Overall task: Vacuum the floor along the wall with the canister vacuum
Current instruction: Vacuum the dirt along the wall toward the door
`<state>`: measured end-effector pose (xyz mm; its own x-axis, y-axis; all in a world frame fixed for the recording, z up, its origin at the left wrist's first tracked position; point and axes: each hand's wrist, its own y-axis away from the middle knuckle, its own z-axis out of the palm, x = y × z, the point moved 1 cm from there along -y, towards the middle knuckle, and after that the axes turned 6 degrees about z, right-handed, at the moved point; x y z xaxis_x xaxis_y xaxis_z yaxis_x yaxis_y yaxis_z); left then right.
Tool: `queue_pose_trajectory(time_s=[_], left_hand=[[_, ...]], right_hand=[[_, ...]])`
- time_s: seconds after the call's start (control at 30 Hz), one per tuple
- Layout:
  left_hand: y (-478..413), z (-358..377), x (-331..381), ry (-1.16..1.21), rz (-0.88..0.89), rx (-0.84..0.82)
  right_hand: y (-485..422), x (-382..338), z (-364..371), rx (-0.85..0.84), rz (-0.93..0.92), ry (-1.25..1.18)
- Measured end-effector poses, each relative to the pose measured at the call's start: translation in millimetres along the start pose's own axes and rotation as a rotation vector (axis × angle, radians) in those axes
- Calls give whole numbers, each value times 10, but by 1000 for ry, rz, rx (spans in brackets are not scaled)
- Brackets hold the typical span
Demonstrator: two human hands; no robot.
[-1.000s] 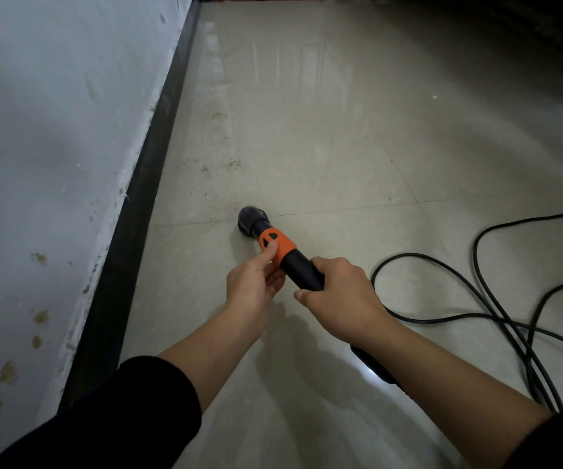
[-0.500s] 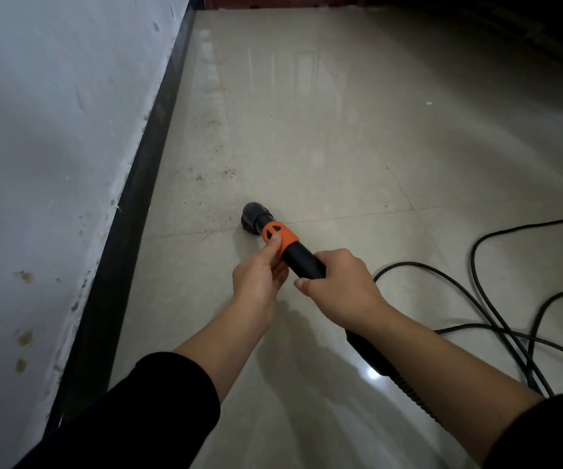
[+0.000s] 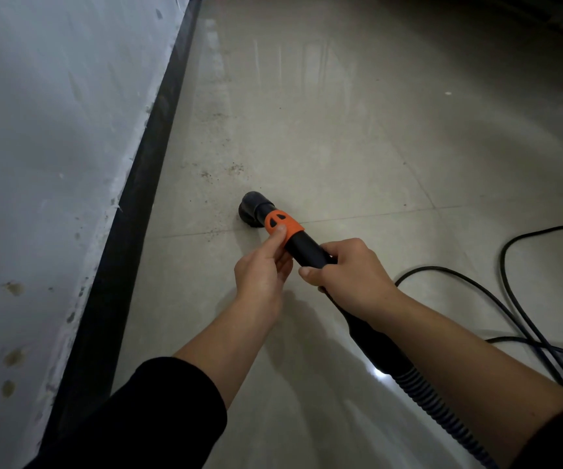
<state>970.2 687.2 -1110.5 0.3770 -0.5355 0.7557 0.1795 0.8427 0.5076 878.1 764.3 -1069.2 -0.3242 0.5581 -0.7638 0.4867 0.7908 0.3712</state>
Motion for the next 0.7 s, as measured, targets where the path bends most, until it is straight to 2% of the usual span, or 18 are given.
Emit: queue_pose_trajectory(time_s=[0.43, 0.7], left_hand=[[-89, -90, 39, -20, 24, -4], [-38, -162, 88, -18, 28, 20]], right_hand=[[-122, 64, 100, -73, 4, -187], [-83, 30, 127, -108, -5, -199]])
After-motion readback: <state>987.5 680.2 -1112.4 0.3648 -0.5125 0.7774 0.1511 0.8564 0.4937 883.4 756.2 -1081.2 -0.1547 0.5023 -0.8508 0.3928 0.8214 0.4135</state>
